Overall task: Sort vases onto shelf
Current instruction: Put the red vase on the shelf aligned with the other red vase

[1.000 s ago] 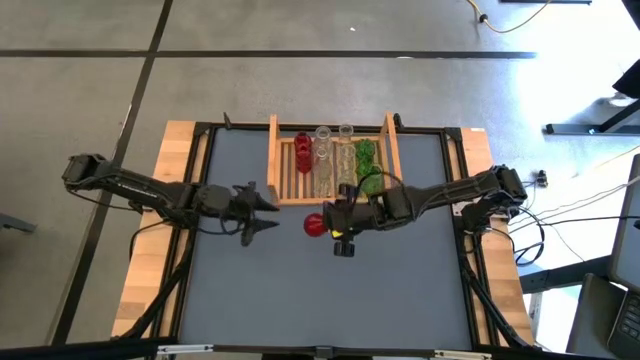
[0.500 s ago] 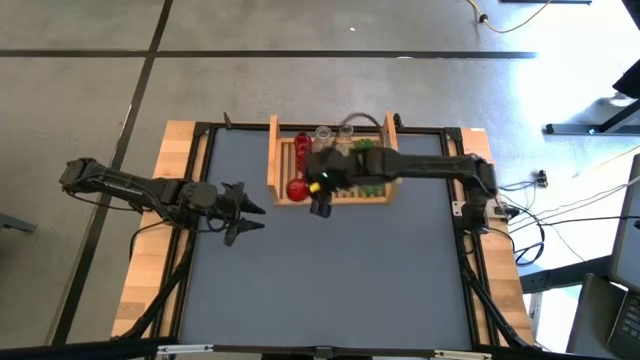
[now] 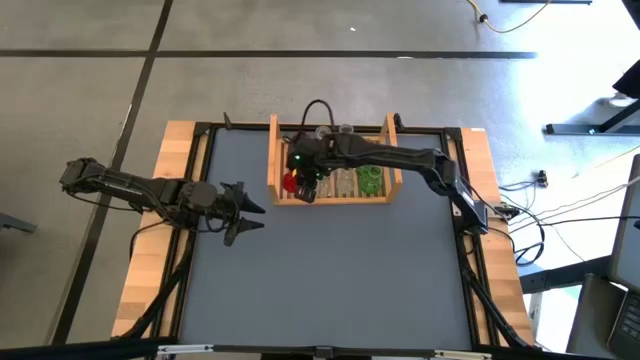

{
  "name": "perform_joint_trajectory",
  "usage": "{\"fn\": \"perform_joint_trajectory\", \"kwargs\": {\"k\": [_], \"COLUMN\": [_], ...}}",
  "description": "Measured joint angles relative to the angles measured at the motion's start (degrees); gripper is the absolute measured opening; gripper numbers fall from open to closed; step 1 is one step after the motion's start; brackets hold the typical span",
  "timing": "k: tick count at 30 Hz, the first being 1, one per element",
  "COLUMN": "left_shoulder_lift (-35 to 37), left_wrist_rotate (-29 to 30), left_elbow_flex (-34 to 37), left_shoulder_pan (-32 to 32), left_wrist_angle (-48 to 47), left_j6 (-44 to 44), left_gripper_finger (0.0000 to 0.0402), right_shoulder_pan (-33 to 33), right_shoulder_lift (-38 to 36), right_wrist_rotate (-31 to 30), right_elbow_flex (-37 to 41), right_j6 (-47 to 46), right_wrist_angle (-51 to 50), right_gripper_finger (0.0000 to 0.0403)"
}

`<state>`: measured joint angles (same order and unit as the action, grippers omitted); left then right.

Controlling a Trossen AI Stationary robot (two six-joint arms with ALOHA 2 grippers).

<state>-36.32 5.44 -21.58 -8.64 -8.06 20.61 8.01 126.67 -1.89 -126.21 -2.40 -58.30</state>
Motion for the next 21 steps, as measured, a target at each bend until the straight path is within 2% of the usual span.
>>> {"fn": "perform_joint_trajectory", "kwargs": {"k": [21], "left_shoulder_lift": [0.0], "left_wrist_rotate": [0.0], "left_elbow_flex": [0.0], "left_shoulder_pan": [0.0], "left_wrist_angle": [0.0], "left_j6": [-0.2], "left_gripper_finger": [0.0206], "right_shoulder_pan": [1.5], "right_shoulder_lift": [7.4], "right_wrist_rotate": [-1.6], "right_elbow_flex": [1.1], "right_j6": [2.5], "right_wrist_angle": [0.0], "right_gripper_finger": [0.0165]}}
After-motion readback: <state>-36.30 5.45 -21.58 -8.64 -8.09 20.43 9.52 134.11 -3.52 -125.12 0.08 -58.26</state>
